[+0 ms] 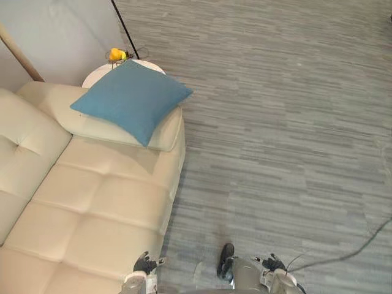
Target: Pick up cushions and gather them together orderly.
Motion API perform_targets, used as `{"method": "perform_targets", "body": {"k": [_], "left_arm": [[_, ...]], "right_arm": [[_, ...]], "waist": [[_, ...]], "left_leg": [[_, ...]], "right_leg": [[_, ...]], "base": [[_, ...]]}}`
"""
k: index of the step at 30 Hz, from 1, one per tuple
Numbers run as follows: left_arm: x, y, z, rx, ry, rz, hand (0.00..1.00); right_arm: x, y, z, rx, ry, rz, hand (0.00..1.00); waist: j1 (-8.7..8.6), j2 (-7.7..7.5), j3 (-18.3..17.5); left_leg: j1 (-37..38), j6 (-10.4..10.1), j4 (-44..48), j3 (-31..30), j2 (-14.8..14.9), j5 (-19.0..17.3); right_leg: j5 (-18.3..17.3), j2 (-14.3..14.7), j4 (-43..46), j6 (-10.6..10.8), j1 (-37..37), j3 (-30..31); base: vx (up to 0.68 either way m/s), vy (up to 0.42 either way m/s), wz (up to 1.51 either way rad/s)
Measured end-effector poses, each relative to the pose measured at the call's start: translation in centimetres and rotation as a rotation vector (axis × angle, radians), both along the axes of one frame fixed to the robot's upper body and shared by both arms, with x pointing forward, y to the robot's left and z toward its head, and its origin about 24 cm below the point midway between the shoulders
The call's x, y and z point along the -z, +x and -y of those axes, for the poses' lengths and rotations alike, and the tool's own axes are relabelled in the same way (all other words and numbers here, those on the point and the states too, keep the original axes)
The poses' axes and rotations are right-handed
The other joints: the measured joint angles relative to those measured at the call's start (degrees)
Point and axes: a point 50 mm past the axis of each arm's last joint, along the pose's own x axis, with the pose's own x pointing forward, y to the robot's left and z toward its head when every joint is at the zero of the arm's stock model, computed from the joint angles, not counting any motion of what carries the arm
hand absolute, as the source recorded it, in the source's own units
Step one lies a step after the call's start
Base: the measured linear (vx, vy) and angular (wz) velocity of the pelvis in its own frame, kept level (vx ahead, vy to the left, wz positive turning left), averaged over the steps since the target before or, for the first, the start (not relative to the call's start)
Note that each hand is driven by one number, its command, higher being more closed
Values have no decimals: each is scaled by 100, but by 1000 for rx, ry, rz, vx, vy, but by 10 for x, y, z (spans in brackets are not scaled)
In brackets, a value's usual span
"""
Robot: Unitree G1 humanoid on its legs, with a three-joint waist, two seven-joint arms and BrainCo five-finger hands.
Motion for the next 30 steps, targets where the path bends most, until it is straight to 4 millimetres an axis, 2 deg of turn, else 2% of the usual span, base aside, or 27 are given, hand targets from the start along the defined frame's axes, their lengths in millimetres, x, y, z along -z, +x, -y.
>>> {"method": "perform_targets", "body": {"k": [1,2,3,4,6,7,8,9,10,11,12,13,14,15,17,18,19,21,22,23,24,25,26,27,28,29,30], "left_arm": [[0,1,2,-30,-18,10,0],[-1,3,2,-29,-21,18,0],[-3,8,2,-26,-21,36,0],[-6,14,1,-25,-21,59,0],[-9,19,2,-3,-15,85,0],[-11,22,3,11,-13,99,0],[-11,23,3,13,-14,102,0],[-11,23,5,14,-17,99,0],[-10,22,6,14,-20,96,0],[-11,23,3,15,-13,100,0],[-11,23,3,19,-11,100,0],[-12,24,0,19,-6,102,0],[-12,25,-1,16,-5,103,0],[-12,24,-1,13,-5,100,0],[-10,20,-1,15,-6,84,0],[-9,19,1,26,-7,78,0],[-8,18,-1,37,-1,67,0],[-8,14,-6,44,14,56,0],[-7,13,-8,42,20,48,0],[-8,13,-10,42,25,47,0],[-8,14,-11,42,29,49,0],[-8,14,-12,42,30,50,0],[-8,13,-11,42,29,47,0],[-7,11,-12,41,31,40,0],[-7,9,-13,40,32,34,0],[-6,8,-16,33,36,29,0],[-5,7,-14,27,32,18,0]], "right_arm": [[0,2,-3,-14,2,2,0],[0,2,-4,-18,3,0,0],[0,3,-5,-18,1,0,0],[0,5,-4,-12,-1,0,0],[-2,9,-3,-6,-3,6,0],[-6,19,-1,4,-10,33,0],[-7,21,0,7,-13,38,0],[-6,20,1,9,-15,36,0],[-5,17,1,8,-16,28,0],[-3,14,-5,-3,-4,16,0],[-3,15,-9,-19,5,15,0],[-2,13,-11,-24,13,12,0],[-2,13,-11,-28,11,8,0],[-2,13,-10,-30,10,7,0],[-1,11,-10,-32,10,4,0],[0,8,-10,-33,14,-1,0],[1,4,-11,-34,16,-12,0],[2,3,-11,-45,10,-18,0],[3,-1,-11,-59,4,-32,0],[3,-1,-12,-62,3,-32,0],[3,0,-12,-63,4,-29,0],[3,0,-12,-64,6,-30,0],[3,2,-13,-66,7,-27,0],[4,0,-14,-71,11,-37,0],[5,-1,-15,-75,13,-43,0],[6,-4,-16,-75,17,-53,0],[6,-9,-11,-72,7,-65,0]], "waist": [[27,49,86],[37,44,115],[62,51,139],[140,-96,220],[186,-132,242],[190,-136,259],[190,-133,257],[193,-95,236],[243,-76,224],[355,-144,181],[353,-225,145],[342,-307,151],[359,-317,157],[378,-308,153],[380,-299,140],[348,-316,137],[330,-356,126],[353,-366,126],[350,-347,129],[344,-355,124],[321,-356,118],[290,-352,118],[261,-337,115],[249,-379,93],[214,-441,66],[170,-628,36],[151,-540,14]], "left_leg": [[-462,-47,1176,56,200,597],[-653,22,1578,108,254,434],[-949,116,1928,249,267,107],[-1350,231,1833,583,206,-263],[-1704,265,1085,793,37,-414],[-1965,279,-52,841,-200,-373],[-1994,256,-692,838,-304,-205],[-1956,173,-1839,825,-413,286],[-1908,153,-2228,835,-447,930],[-1741,396,-2316,937,-565,1301],[-1735,450,-2313,978,-622,1222],[-1731,655,-2152,1009,-679,1126],[-1654,806,-1904,1131,-654,972],[-1539,840,-1826,1171,-630,871],[-1065,910,-1863,1140,-623,676],[-767,905,-1953,1077,-625,519],[-505,877,-2061,965,-654,372],[-70,875,-2350,921,-649,365],[169,874,-2540,821,-611,365],[249,874,-2600,770,-596,365],[296,846,-2631,642,-551,349],[300,809,-2652,456,-496,326],[297,742,-2666,369,-443,287],[244,689,-2662,214,-435,255],[193,615,-2647,87,-471,212],[194,478,-2629,-162,-599,126],[227,344,-2601,-322,-591,21]], "right_leg": [[-160,198,-305,-126,501,-11],[-221,256,-430,-155,714,-4],[-272,278,-578,-164,1031,-6],[-267,260,-845,-126,1426,-25],[-272,224,-1104,-102,1740,-5],[-351,127,-1220,28,1911,37],[-403,85,-1256,106,1990,62],[-472,62,-1389,214,2183,83],[-545,56,-1464,319,2347,119],[-650,-23,-1546,450,2540,225],[-658,-102,-1541,465,2528,248],[-621,-210,-1414,511,2519,271],[-613,-303,-987,531,2469,401],[-615,-333,-552,535,2390,518],[-404,-536,1166,1009,1918,626],[-176,-726,2326,1372,1474,641],[-290,-958,3145,1301,1166,511],[-577,-1297,3381,1105,991,4],[-721,-1435,3052,1017,915,-345],[-752,-1445,2785,985,900,-423],[-753,-1365,2158,981,851,-460],[-703,-1094,1257,956,808,-230],[-596,-900,677,1009,816,-2],[-333,-664,-96,1063,833,447],[-53,-545,-588,1057,816,793],[473,-492,-845,956,806,1203],[335,-468,-649,800,811,1135]], "base": [[499,-195,2],[495,-173,8],[545,-178,2],[515,-154,-5],[416,-61,-13],[318,45,-11],[485,91,-12],[429,133,-12],[536,165,-22],[480,129,-18],[492,94,-13],[487,104,-3],[461,128,-11],[424,161,-19],[349,132,-7],[390,101,29],[460,97,37],[411,49,32],[242,3,27],[248,-71,43],[189,-89,58],[273,-170,68],[206,-202,68],[249,-296,66],[206,-287,88],[209,-348,92],[193,-309,75]]}}
